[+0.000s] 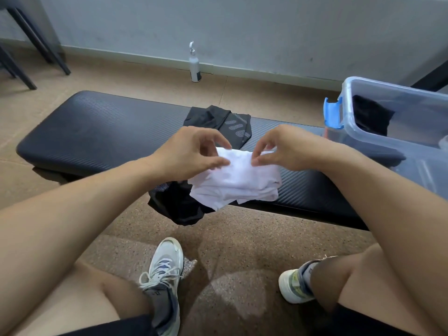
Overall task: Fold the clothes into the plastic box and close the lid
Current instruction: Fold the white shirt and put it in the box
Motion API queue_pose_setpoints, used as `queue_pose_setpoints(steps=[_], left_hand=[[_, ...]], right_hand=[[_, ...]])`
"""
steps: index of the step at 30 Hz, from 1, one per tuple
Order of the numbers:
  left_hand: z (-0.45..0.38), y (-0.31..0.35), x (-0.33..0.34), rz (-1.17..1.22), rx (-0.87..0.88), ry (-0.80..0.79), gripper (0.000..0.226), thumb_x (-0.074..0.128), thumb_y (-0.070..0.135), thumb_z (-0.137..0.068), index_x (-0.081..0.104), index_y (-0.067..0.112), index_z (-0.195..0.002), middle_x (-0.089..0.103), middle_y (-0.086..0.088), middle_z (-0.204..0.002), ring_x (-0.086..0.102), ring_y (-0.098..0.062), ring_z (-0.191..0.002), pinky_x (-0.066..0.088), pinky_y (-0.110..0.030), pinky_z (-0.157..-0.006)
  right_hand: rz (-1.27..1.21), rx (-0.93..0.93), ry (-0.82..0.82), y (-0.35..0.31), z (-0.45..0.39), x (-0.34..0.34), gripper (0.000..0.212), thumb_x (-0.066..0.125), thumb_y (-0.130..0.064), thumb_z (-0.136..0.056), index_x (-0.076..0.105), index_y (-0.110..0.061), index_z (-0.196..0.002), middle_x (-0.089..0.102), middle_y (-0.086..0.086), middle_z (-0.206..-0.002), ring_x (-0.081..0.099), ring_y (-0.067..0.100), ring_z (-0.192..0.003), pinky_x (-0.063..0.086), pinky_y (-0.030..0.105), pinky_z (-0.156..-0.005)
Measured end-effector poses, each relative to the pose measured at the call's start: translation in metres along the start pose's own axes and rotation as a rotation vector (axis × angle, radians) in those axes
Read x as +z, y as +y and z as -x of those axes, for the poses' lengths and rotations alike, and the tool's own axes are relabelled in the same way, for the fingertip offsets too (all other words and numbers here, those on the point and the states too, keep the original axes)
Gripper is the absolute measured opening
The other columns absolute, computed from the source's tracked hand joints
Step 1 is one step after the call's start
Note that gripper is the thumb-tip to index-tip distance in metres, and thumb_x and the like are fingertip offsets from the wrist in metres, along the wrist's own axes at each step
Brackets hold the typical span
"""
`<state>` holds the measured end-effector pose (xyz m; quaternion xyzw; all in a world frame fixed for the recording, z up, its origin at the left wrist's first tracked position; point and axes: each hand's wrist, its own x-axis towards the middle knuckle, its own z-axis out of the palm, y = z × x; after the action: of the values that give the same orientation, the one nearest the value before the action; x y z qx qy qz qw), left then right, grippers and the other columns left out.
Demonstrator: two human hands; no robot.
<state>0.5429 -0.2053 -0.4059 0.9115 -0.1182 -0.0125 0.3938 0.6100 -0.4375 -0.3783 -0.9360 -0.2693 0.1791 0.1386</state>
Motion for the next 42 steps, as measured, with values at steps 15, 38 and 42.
queue_pose_setpoints(steps=[15,38,42], left_hand=[[-0.018,-0.013,0.005,-0.433,-0.025,-0.135,0.065,0.077,0.067,-0.071,0.058,0.038,-0.126,0.064,0.018,-0.088,0.057,-0.007,-0.087,0.041,-0.028,-0.075],[-0.022,0.065,-0.001,0.449,0.141,0.365,0.013,0.074,0.025,-0.092,0.064,0.02,-0.098,0.072,0.007,-0.089,0.066,-0.009,-0.08,0.054,-0.027,-0.063],[-0.035,0.103,0.002,0.441,0.278,0.281,0.017,0.074,0.021,-0.09,0.063,0.014,-0.101,0.072,0.006,-0.09,0.066,-0.008,-0.079,0.053,-0.024,-0.061]], right_hand=[[-0.29,0.209,0.054,-0.003,-0.004,0.011,0.045,0.088,-0.027,-0.07,0.057,-0.022,-0.102,0.064,0.0,-0.099,0.061,0.017,-0.084,0.053,0.034,-0.07],[-0.929,-0.109,0.543,0.0,0.04,-0.012,0.04,0.083,-0.023,-0.082,0.063,-0.021,-0.116,0.073,0.004,-0.107,0.071,0.019,-0.099,0.059,0.033,-0.084],[-0.944,-0.093,0.564,0.017,0.062,-0.028,0.03,0.082,-0.025,-0.08,0.068,-0.011,-0.103,0.073,0.013,-0.101,0.068,0.018,-0.09,0.055,0.046,-0.087]])
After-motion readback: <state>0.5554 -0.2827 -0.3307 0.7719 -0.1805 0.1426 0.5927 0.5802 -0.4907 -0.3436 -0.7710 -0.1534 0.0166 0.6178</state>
